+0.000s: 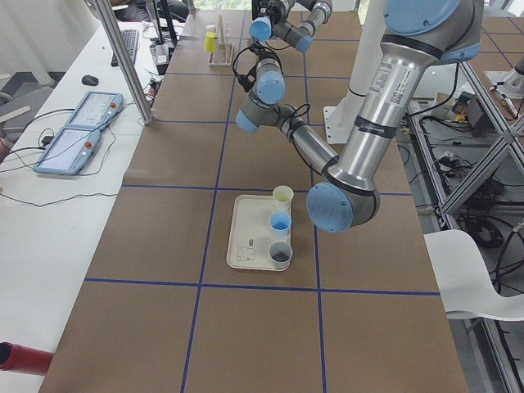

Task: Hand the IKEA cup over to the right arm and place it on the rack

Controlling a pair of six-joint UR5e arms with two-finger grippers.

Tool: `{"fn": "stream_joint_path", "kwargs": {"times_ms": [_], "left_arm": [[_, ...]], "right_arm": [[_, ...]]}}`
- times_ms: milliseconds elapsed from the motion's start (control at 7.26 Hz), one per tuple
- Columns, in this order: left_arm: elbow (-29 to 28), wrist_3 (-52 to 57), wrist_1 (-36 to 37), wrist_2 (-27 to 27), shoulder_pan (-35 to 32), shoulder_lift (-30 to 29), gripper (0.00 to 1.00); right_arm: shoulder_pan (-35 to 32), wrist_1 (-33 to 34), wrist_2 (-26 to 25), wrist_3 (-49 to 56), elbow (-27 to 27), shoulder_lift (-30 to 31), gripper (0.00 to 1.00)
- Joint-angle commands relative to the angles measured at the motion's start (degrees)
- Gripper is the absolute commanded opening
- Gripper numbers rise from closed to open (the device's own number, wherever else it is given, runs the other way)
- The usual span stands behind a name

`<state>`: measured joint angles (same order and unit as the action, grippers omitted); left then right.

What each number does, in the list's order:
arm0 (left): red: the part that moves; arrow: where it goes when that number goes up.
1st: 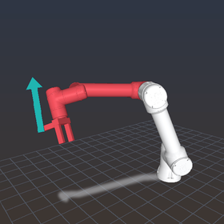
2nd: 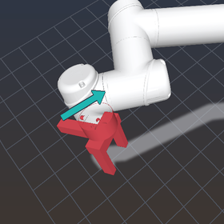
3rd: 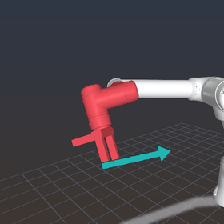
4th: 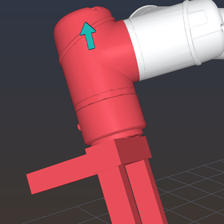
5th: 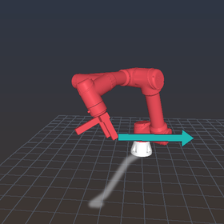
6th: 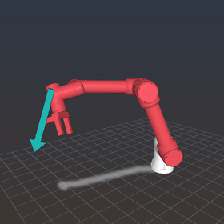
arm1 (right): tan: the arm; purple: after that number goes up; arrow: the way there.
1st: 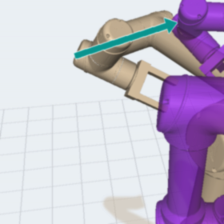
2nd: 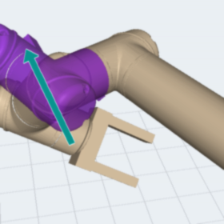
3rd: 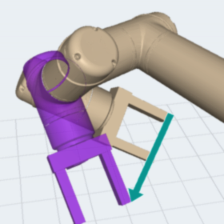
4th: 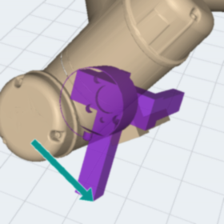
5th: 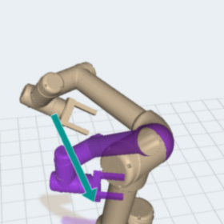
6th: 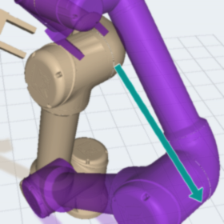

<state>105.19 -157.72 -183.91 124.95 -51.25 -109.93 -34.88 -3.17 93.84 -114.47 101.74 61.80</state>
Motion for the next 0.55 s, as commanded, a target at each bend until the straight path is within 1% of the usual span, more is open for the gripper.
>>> {"fn": "stream_joint_path", "kwargs": {"times_ms": [0, 138, 275, 413], "left_arm": [[-1.2, 19.3, 12.2, 17.9, -8.9, 2.1, 1.0], [-1.2, 29.2, 18.1, 22.4, -12.0, 2.8, 1.0], [-2.1, 33.1, 19.2, 22.8, -15.0, 3.4, 1.0], [-3.4, 37.8, 20.2, 22.9, -16.0, 3.5, 1.0]], "right_arm": [[-3.3, 4.7, 4.5, 6.9, -1.5, 2.5, 0.28], [-4.9, 8.2, 4.9, 9.8, -1.4, 3.9, 0.28], [-8.0, 13.1, 8.0, 12.7, -1.4, 4.1, 0.28], [-13.8, 19.1, 15.3, 15.1, -1.3, 4.1, 0.28]]}}
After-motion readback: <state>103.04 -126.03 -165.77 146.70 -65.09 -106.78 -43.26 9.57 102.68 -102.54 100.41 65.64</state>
